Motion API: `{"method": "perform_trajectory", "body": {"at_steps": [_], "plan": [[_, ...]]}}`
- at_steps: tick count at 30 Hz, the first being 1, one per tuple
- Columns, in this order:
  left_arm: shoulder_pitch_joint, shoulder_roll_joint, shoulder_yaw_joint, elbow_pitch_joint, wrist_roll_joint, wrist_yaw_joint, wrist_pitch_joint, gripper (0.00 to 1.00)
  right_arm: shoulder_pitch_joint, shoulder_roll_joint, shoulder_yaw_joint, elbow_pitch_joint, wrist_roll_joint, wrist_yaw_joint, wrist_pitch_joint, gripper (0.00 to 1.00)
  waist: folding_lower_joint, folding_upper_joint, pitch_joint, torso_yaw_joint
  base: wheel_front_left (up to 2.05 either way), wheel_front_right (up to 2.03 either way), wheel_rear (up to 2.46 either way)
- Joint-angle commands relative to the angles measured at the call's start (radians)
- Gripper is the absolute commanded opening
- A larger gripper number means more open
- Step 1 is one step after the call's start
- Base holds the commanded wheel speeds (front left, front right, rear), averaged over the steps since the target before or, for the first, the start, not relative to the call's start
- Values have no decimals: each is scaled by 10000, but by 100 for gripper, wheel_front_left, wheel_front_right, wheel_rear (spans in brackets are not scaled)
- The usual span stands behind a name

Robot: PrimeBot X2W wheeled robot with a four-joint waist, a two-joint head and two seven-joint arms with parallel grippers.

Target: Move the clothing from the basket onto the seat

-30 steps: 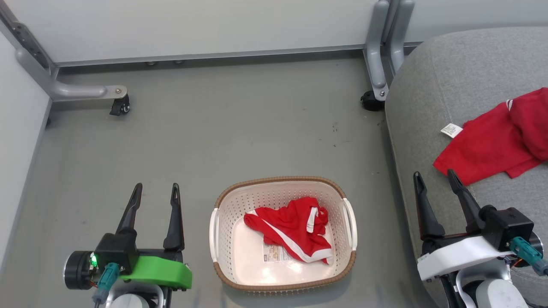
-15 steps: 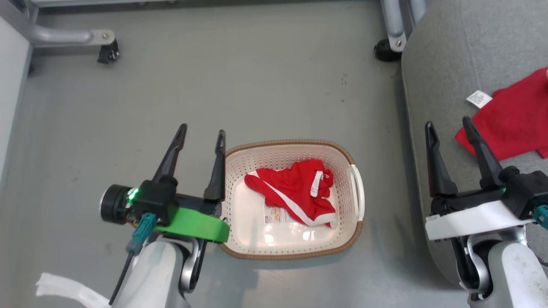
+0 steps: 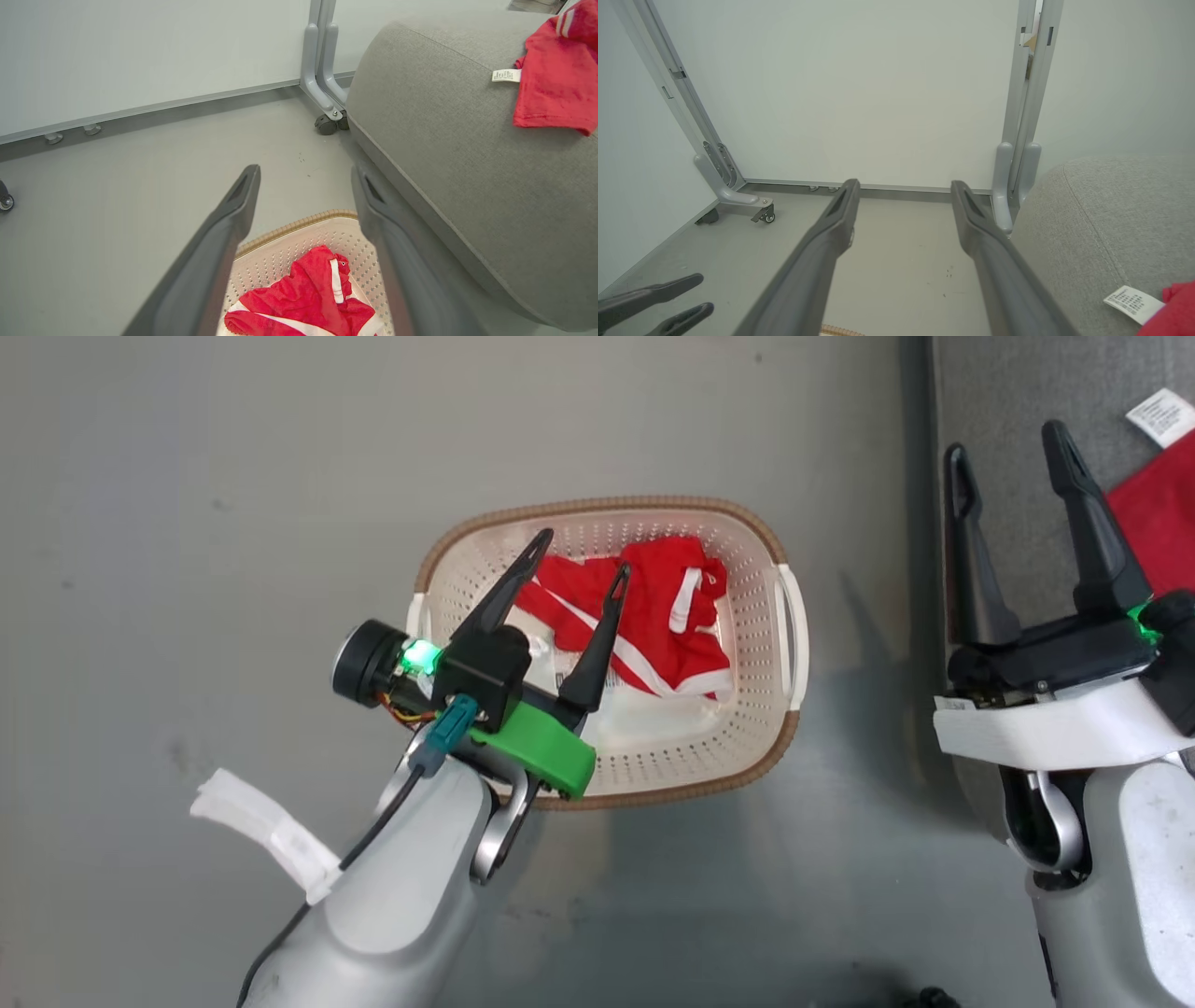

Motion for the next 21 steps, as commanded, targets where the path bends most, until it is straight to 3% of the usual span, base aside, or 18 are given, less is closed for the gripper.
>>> {"method": "perform_trajectory", "body": {"at_steps": [1,7,21], "plan": [[-451,50,-122,197,-86,24,-6,100,-269,-24,32,-101,8,-3,-92,100,0,0,1665,-537,0,0,0],[-1609,53,-585,1316,-471,-36,-5,100,-785,34,224,-333,17,-3,-333,100,0,0,2763,-1016,0,0,0],[-3743,141,-435,4664,-240,-465,-6,100,-1678,377,998,-131,285,-3,-875,100,0,0,4348,-2255,0,0,0]]}}
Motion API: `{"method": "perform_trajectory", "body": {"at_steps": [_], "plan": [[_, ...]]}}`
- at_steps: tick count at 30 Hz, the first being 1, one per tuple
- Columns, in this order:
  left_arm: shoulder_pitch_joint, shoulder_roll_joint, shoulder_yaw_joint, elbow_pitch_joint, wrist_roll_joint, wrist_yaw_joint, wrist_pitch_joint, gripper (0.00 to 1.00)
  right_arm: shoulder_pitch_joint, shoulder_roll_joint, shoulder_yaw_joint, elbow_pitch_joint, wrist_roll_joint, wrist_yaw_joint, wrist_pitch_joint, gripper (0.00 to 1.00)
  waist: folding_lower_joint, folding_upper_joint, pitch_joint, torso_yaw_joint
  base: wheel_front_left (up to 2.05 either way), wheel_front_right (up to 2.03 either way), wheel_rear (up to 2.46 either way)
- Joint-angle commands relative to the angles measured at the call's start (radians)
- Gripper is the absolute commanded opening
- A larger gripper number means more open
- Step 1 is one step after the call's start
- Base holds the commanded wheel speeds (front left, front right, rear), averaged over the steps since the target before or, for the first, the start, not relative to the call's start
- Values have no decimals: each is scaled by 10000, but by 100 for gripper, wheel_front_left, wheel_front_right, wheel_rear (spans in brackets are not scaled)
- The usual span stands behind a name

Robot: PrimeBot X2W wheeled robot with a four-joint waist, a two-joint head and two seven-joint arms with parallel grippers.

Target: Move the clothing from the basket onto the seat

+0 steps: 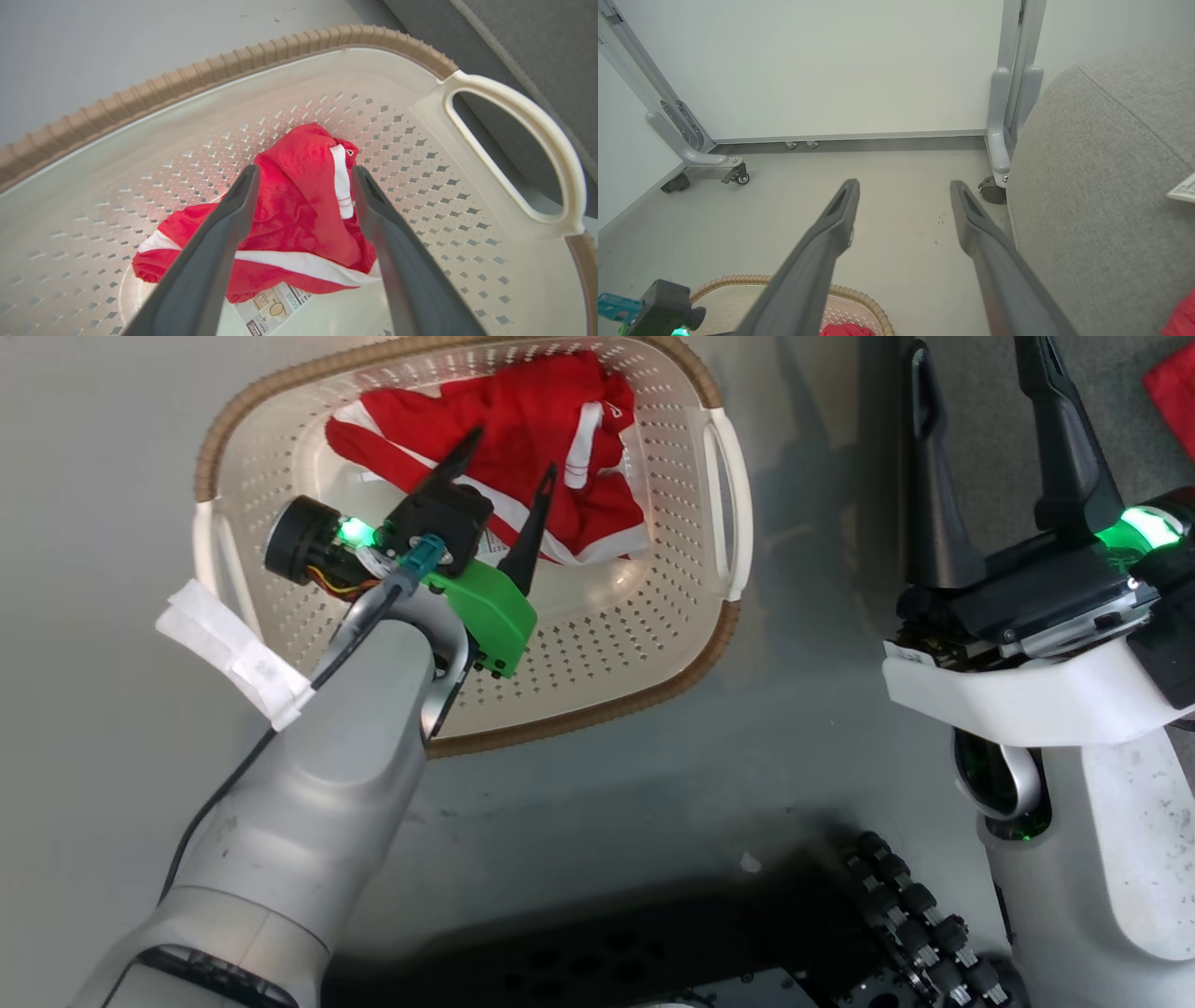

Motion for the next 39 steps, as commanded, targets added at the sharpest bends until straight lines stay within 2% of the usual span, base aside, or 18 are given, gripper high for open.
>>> {"method": "perform_trajectory", "body": {"at_steps": [1,14,22,39], "plan": [[-360,142,117,210,0,-61,-6,100,-188,97,88,53,69,-3,-82,100,-2,0,746,-766,0,0,0],[-1989,699,665,2448,-229,-137,-5,100,-526,357,704,348,502,-3,-203,100,-2,0,1289,-1628,0,0,0],[-2667,809,629,3619,-257,-96,177,100,-340,423,882,367,679,-5,-206,100,-2,0,1312,-1827,0,0,0],[-2464,1083,364,4343,-415,101,2645,100,238,458,966,143,626,-3,-200,100,-2,0,1338,-2032,0,0,0]]}}
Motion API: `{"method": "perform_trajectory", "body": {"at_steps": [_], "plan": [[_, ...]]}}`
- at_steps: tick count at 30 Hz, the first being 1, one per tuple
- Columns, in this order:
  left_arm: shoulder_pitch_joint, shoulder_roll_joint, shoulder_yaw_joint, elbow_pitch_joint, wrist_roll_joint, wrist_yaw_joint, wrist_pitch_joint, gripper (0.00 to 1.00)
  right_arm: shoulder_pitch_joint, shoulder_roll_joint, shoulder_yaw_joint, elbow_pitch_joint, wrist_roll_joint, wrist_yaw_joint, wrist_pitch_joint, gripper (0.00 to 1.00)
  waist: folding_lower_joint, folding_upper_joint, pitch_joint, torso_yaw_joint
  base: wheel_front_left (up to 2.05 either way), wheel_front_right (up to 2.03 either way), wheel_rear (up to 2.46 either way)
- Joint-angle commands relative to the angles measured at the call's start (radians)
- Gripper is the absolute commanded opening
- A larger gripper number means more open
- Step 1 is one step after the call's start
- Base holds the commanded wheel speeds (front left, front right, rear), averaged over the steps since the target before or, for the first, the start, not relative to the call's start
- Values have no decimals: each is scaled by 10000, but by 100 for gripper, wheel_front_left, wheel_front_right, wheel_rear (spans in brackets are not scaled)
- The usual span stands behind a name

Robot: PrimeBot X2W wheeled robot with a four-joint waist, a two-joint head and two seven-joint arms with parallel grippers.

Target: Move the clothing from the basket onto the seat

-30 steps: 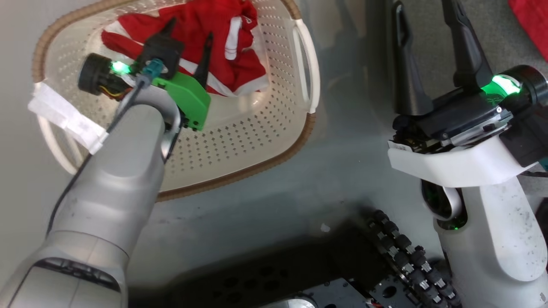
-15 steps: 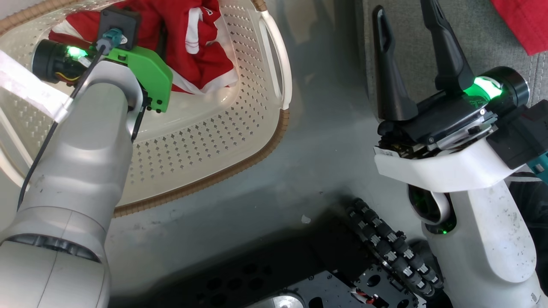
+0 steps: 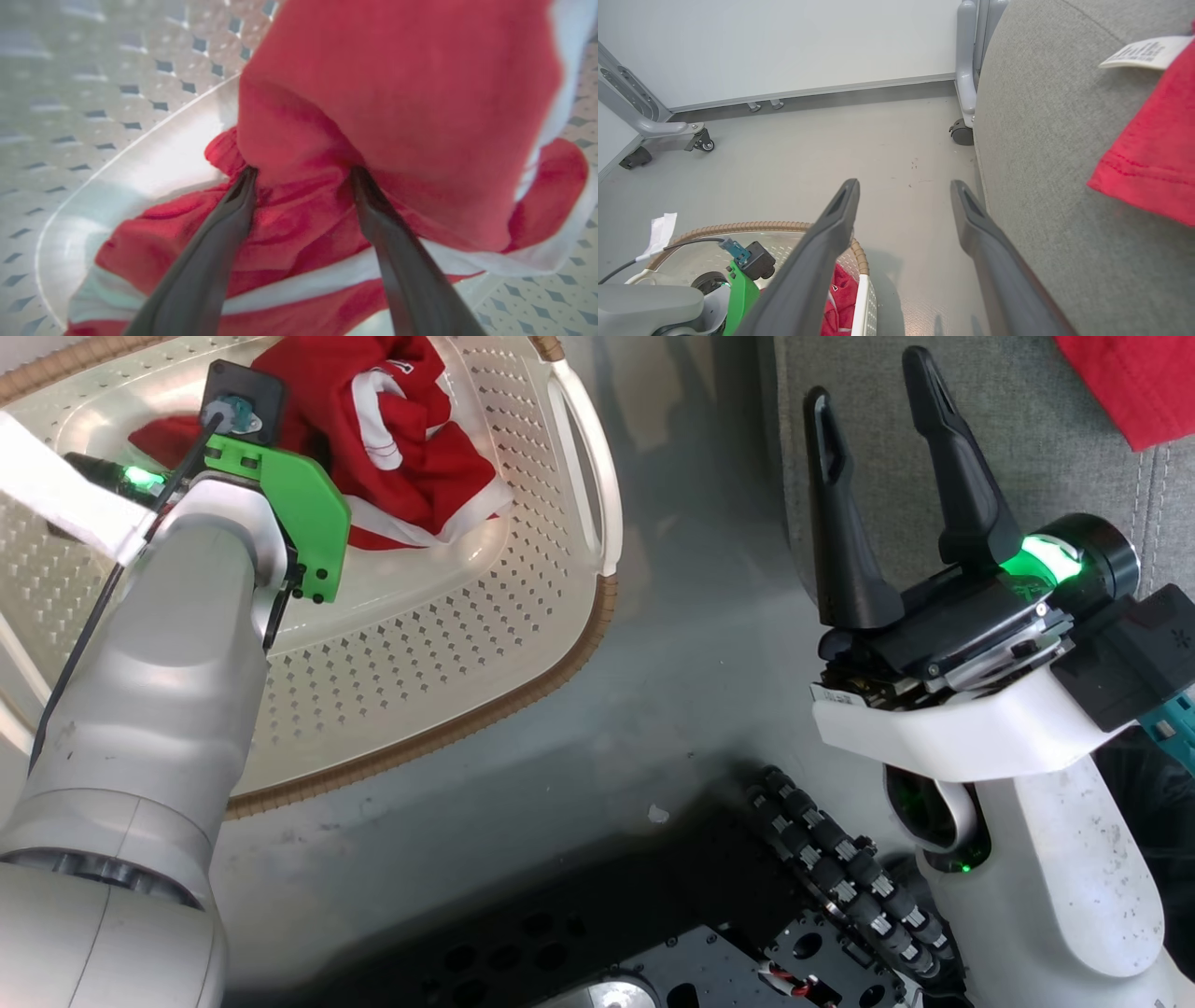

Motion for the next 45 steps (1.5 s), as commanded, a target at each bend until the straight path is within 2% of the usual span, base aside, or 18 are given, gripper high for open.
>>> {"method": "perform_trajectory", "body": {"at_steps": [1,3,4,5,6,15,23,35,45], "plan": [[231,184,-35,73,38,58,277,100,110,-6,-15,-69,-52,-3,-28,100,-1,0,2,-7,0,0,0],[329,266,-68,114,2,106,645,100,175,-6,-30,-91,-66,-5,-28,100,-1,0,3,-22,0,0,0],[375,287,-80,134,-28,114,807,73,169,-5,-36,-108,-54,-3,-28,100,-1,0,2,-28,0,0,0],[387,300,-105,142,-24,133,862,24,153,-4,-44,-119,-59,-3,-28,100,-1,0,3,-29,0,0,0],[410,314,-163,151,28,185,1015,0,142,-2,-52,-125,-62,-3,-28,100,-1,0,-3,-28,0,0,0],[333,401,-402,141,120,235,1089,0,-88,12,-46,-187,-21,-3,-28,100,-1,0,-82,-41,0,0,0],[311,398,-226,26,-215,267,25,0,-496,25,34,-102,139,-3,-28,100,-1,0,-353,-67,0,0,0],[1288,-384,108,-205,-945,-102,-1954,0,-92,-150,-341,490,-270,-3,-28,100,-1,0,-2098,856,0,0,0],[2412,-782,258,-1287,-1303,-238,-2551,0,588,-389,-616,1005,-394,-3,-28,100,-1,0,-3883,1490,0,0,0]]}}
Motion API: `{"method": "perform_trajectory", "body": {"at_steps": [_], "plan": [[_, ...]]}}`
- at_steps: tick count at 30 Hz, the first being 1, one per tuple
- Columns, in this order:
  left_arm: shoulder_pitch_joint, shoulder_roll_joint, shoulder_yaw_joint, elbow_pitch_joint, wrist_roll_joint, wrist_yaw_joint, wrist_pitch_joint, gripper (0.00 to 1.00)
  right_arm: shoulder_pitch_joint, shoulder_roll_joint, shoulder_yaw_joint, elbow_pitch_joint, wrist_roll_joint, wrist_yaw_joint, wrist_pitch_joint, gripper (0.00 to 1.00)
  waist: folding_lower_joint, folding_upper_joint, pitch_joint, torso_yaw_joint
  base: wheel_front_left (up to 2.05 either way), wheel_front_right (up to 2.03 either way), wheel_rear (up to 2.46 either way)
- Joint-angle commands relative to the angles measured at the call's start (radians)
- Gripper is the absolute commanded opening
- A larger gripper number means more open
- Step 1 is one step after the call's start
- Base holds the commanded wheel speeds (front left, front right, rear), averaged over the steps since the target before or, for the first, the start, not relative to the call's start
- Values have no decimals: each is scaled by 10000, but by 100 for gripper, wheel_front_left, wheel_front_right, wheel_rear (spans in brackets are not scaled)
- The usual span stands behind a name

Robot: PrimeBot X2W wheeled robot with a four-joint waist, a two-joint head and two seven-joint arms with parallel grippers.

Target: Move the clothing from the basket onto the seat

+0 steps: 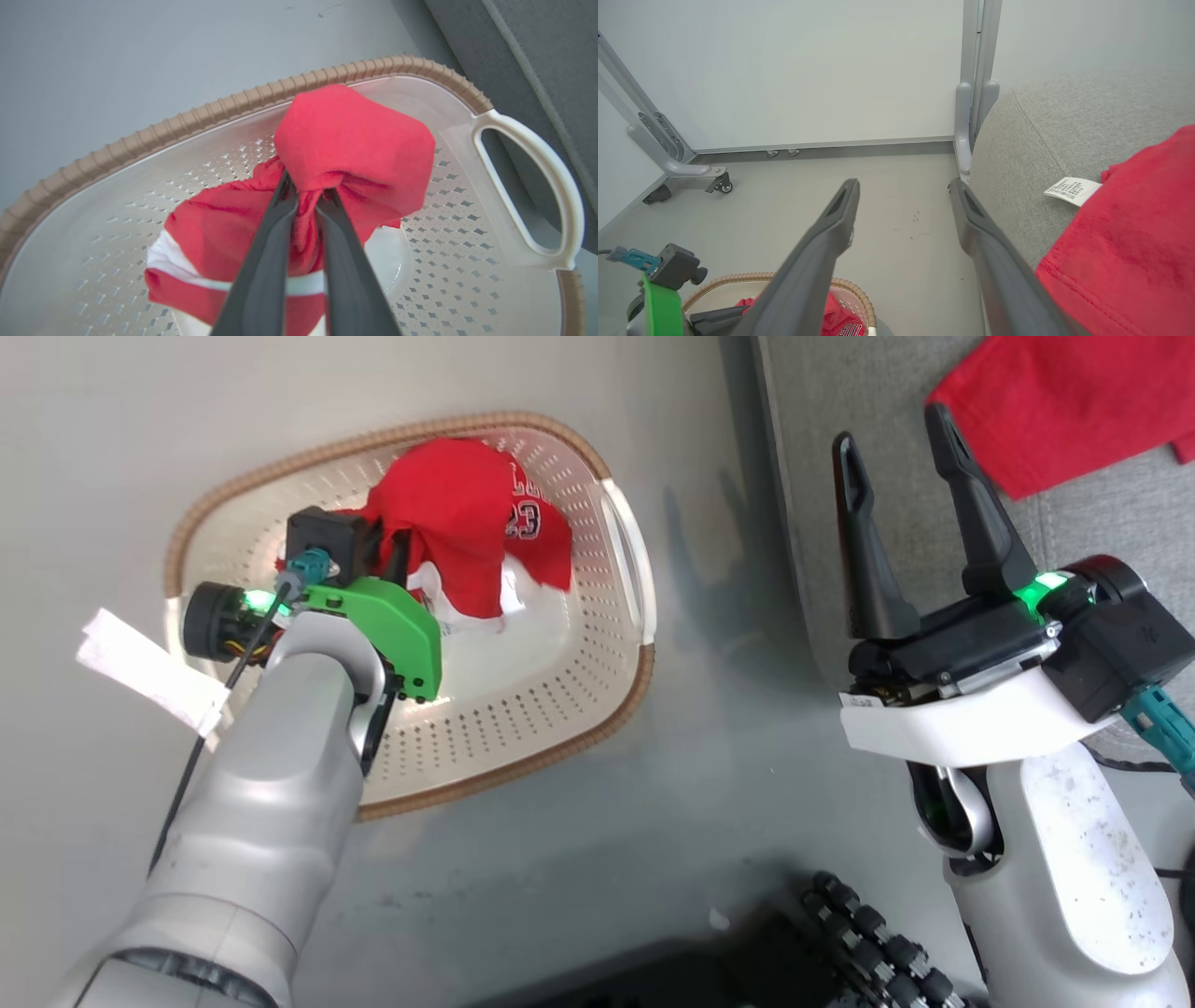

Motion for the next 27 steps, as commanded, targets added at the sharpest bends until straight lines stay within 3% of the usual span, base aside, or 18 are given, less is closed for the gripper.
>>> {"method": "perform_trajectory", "body": {"at_steps": [1,27], "plan": [[263,-72,58,-222,-54,-55,-82,0,214,-91,-59,76,-71,-3,-28,100,0,0,-1078,585,0,0,0],[4242,542,1230,-8806,599,546,-74,0,2089,-316,-605,514,-279,-3,612,100,0,0,-5011,1919,0,0,0]]}}
